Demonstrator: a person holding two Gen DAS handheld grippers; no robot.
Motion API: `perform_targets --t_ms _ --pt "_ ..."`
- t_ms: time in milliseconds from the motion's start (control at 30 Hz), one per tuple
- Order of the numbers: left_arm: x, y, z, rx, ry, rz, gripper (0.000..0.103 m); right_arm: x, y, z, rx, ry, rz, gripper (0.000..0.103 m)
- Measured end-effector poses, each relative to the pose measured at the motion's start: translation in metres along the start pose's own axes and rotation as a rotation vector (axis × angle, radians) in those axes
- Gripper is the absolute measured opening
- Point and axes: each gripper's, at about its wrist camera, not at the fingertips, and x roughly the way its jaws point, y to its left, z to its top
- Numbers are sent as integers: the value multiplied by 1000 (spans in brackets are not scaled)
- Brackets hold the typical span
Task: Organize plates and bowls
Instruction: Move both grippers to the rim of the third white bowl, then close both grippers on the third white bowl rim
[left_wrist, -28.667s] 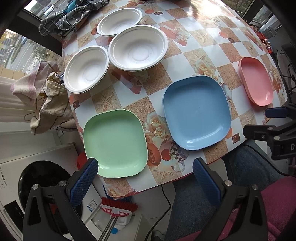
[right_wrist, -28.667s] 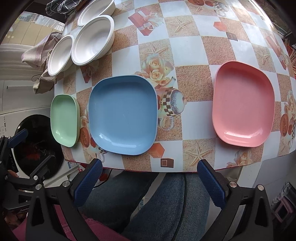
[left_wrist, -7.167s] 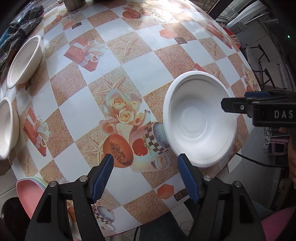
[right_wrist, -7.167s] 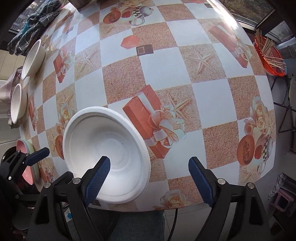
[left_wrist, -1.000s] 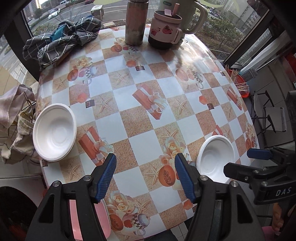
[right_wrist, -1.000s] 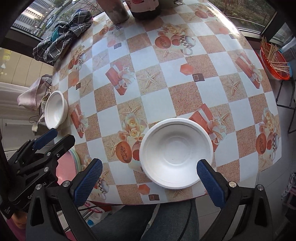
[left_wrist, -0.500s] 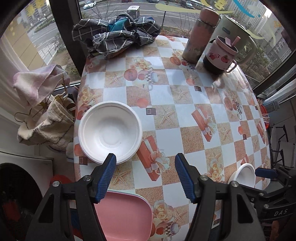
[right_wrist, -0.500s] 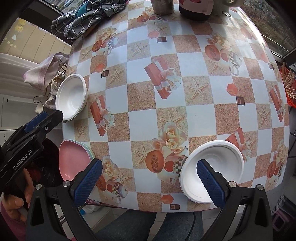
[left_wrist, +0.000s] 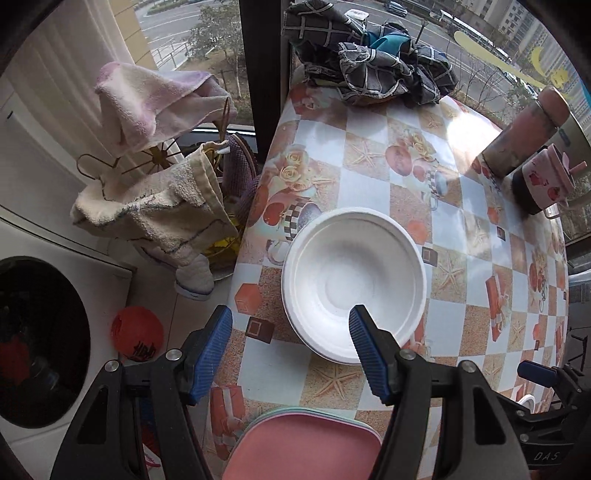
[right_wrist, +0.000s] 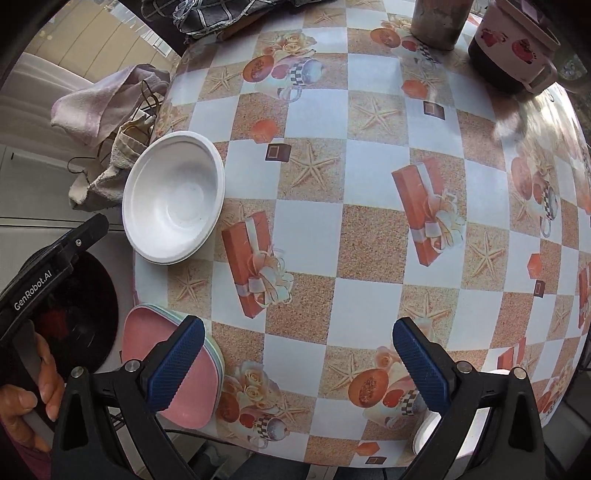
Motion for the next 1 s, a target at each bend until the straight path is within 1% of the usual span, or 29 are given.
perform_targets --t_ms 133,333,400,533,600,733,767,833,900,933,967,1000 --pt "17 1 8 9 11 44 70 15 17 21 -35 -9 -28 103" --pt "42 -4 24 49 36 67 70 35 29 50 -35 -15 -46 103" --pt "53 -7 30 75 63 57 70 40 34 58 -46 -18 -52 103" --pt "69 -11 37 119 83 77 70 55 43 71 -81 -11 -73 103" --pt "75 -10 40 120 94 92 70 62 46 75 -93 -7 -74 103" --pt "89 -5 43 98 130 94 69 73 48 82 -85 -3 -67 102" --pt "93 -5 43 95 143 97 67 75 49 82 -85 -2 -57 89" --pt "97 -6 42 85 156 72 57 79 50 82 -83 15 -18 68" --pt "97 -10 43 81 154 48 45 84 50 81 -69 34 26 58" --pt "97 -13 43 94 151 53 42 85 50 81 -63 35 50 51" --pt "96 -17 42 111 151 54 36 87 51 81 -60 37 70 44" --pt "96 -21 41 127 159 47 34 88 51 81 -61 41 84 42"
